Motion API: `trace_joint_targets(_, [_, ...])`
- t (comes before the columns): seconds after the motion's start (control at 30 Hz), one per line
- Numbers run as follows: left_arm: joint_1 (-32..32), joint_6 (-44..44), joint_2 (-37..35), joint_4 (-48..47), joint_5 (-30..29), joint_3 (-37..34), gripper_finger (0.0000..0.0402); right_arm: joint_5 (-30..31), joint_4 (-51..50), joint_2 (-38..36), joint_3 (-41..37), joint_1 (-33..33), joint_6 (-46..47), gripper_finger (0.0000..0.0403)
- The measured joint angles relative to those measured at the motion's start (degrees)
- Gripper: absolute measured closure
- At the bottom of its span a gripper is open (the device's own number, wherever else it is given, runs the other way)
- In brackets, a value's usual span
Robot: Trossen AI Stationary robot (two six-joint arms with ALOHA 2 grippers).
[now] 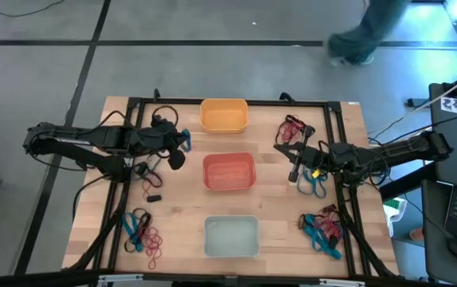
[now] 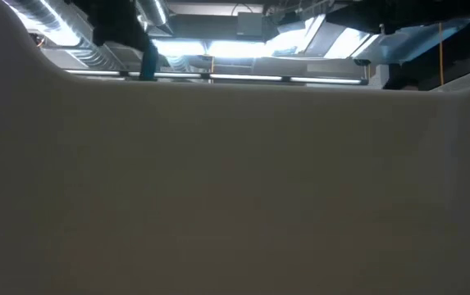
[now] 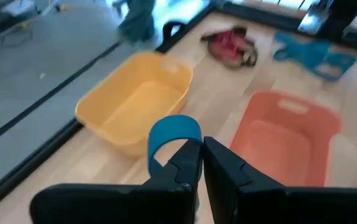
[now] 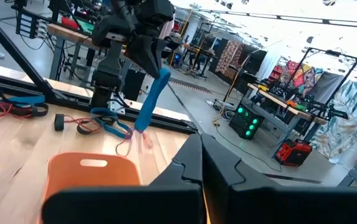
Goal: Sort rubber bands into baskets
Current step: Put the blue rubber band in the yellow bin
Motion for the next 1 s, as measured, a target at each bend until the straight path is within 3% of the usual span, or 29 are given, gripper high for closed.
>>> trace_joint_targets(0.3, [-0.9, -12.3, 0.0, -14.8, 0.0, -0.1, 0.0382, 0.0, 0.0, 0.0, 0.0, 0.0, -0.1, 0.0402])
trace_joint_targets(0.47, [-2.1, -12.5, 0.0, -11.5, 0.1, -3.5, 0.0382, 0.0, 0.1, 0.0, 0.0, 0.0, -0.1, 0.0402])
trace_joint_targets(0.87, [-2.0, -8.1, 0.7, 10.6, 4.4, -17.2, 0.0382, 0.0, 0.2, 0.0, 0.0, 0.0, -0.2, 0.0402])
trace_joint_targets(1.0, [-1.1, -6.4, 1.0, 11.8, 4.2, -18.8, 0.0382, 0.0, 0.3, 0.0, 0.0, 0.0, -0.2, 0.0402])
